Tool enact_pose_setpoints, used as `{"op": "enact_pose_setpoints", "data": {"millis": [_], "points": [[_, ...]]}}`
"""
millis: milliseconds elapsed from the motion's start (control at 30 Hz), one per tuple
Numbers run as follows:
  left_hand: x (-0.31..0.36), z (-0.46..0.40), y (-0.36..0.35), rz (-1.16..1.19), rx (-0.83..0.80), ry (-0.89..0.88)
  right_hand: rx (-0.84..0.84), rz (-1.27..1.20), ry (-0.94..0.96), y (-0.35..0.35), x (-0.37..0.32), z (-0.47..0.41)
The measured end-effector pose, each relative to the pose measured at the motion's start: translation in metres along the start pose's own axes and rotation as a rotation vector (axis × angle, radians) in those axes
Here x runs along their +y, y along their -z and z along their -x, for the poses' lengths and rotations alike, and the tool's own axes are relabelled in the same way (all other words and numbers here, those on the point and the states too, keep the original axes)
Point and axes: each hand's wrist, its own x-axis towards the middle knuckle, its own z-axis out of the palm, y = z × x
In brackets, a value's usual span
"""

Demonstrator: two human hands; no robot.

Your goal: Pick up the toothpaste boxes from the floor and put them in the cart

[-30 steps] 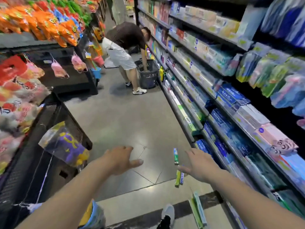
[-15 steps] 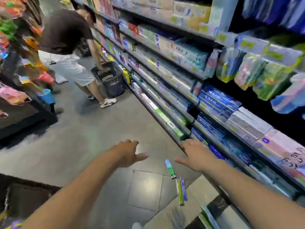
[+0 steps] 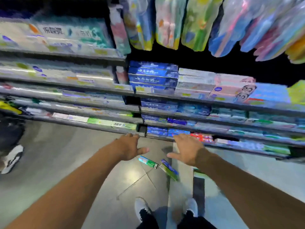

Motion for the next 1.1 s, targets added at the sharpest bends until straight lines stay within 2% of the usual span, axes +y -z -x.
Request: {"op": "enact_pose_setpoints", "data": {"millis": [133, 233, 533, 700, 833, 1000, 1100], "points": [[-0.005, -0.069, -0.044, -0.057, -0.032, -0.086, -0.018, -0.071, -0.098, -0.069, 0.016, -0.033], [-0.016, -0.136, -0.107, -0.156, -0.062, -0.122, -0.038, -0.137, -0.148, -0.144, 0.031, -0.074], [-0.069, -0.384, -0.341, -0.404, -0.07, -0.202, -0.121, -0.198, -0.353, -0.433, 0.084, -0.239], [-0.087, -0.486, -0.433, -0.445, -0.05, -0.229, -0.162, -0.195, -0.401, -0.561, 0.095, -0.304], [-0.097, -0.526, -0.478, -0.472, -0.063, -0.273, -0.147, -0.148, -0.413, -0.612, 0.098, -0.331], [-0.098, -0.548, -0.507, -0.657, 0.022, -0.279, -0.071, -0.041, -0.409, -0.633, 0.097, -0.349], [-0.09, -0.557, -0.512, -0.663, 0.07, -0.263, -0.078, -0.002, -0.368, -0.639, 0.097, -0.352]]}}
